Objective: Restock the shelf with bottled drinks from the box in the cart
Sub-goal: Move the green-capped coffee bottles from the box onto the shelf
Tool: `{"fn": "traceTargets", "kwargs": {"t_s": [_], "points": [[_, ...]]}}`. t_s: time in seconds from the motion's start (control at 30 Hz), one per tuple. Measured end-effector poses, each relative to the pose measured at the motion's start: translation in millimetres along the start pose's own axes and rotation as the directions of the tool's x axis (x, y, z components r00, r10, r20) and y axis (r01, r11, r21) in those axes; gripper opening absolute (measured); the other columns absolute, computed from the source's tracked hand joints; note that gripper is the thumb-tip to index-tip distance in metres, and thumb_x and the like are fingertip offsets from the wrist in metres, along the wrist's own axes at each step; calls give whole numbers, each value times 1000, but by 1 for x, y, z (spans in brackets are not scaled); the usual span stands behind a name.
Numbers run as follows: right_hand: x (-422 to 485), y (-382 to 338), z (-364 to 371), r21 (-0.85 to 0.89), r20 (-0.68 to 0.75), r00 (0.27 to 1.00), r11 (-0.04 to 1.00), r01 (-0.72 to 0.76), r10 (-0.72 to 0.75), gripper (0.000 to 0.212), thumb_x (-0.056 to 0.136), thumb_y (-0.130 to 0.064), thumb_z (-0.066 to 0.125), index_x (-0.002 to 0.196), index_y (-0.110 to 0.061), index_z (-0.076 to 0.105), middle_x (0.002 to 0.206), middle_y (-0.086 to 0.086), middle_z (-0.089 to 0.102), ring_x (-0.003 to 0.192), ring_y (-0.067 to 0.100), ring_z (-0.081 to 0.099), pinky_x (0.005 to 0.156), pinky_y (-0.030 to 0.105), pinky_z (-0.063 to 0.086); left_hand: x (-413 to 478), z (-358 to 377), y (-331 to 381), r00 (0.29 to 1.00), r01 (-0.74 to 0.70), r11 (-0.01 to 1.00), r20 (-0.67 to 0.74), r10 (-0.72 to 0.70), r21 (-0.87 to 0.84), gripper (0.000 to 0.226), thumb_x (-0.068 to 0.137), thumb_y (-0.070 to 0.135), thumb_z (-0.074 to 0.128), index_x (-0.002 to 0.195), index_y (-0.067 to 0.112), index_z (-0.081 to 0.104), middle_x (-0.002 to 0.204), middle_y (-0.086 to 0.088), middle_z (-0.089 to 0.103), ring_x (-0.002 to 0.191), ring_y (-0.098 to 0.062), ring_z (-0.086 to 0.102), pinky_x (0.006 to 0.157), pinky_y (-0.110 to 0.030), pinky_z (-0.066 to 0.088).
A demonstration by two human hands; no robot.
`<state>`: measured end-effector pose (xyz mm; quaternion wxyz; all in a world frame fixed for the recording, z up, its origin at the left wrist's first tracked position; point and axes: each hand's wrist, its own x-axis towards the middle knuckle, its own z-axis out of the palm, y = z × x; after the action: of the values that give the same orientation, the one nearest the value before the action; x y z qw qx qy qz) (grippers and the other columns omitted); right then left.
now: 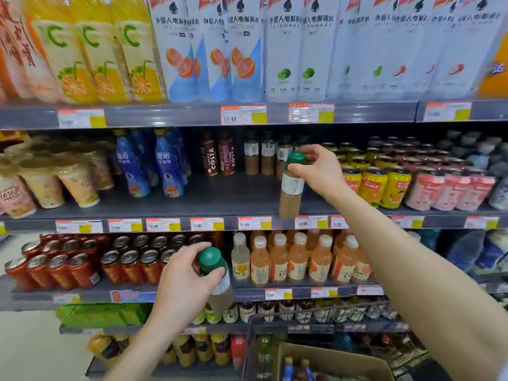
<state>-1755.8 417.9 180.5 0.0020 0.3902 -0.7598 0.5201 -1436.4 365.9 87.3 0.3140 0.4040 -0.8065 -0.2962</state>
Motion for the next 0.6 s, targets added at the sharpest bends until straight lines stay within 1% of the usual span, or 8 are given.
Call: {"fn": "traceTargets", "kwargs": {"t_s": [0.1,0.23,0.3,0.37,0.43,0.53,0.6], "points": [[31,2,16,1,-4,1000,1000,-3,3,62,75,-30,82,130,-15,58,120,-1,64,108,14,61,85,25,50,25,-3,14,999,-10,1000,-40,11,28,52,75,31,83,123,27,63,111,12,62,103,-11,59,92,-33,48],[64,5,39,27,8,1000,999,-28,27,60,78,-24,80,132,-12,57,119,-2,63,103,10,57,82,20,44,67,-9,34,995,-36,999,-87,38,17,51,76,27,83,124,25,63,112,10,60,100,-8,57,87,-22,41],[79,9,50,52,14,999,998,-46,45,58,80,-22,80,132,-11,57,123,1,64,108,13,60,82,19,43,92,-13,44,990,-58,998,-125,60,18,52,76,27,83,124,25,63,114,10,62,101,-9,58,87,-23,41],[92,16,61,64,26,998,996,-59,57,59,78,-23,81,130,-12,57,124,3,65,110,16,61,84,20,45,117,-14,53,984,-73,997,-163,75,21,52,75,29,82,124,26,64,114,10,64,103,-11,60,92,-27,46],[104,24,72,103,46,996,991,-86,82,60,75,-22,83,129,-12,58,121,2,64,107,16,61,85,23,46,140,-13,61,978,-78,997,-192,79,11,52,74,29,81,123,27,64,114,8,66,104,-13,62,95,-33,49],[116,36,86,121,94,989,984,-128,117,57,78,-19,83,128,-10,58,117,3,64,103,15,60,82,23,45,172,-7,69,975,-81,996,-207,85,26,54,76,29,79,127,23,62,120,4,66,109,-15,60,97,-34,48],[122,43,96,152,100,987,978,-140,126,56,77,-23,83,126,-12,59,119,3,65,108,20,63,89,30,51,190,-1,70,975,-75,997,-207,79,26,55,77,29,78,129,21,62,121,2,66,111,-16,60,98,-35,48]]}}
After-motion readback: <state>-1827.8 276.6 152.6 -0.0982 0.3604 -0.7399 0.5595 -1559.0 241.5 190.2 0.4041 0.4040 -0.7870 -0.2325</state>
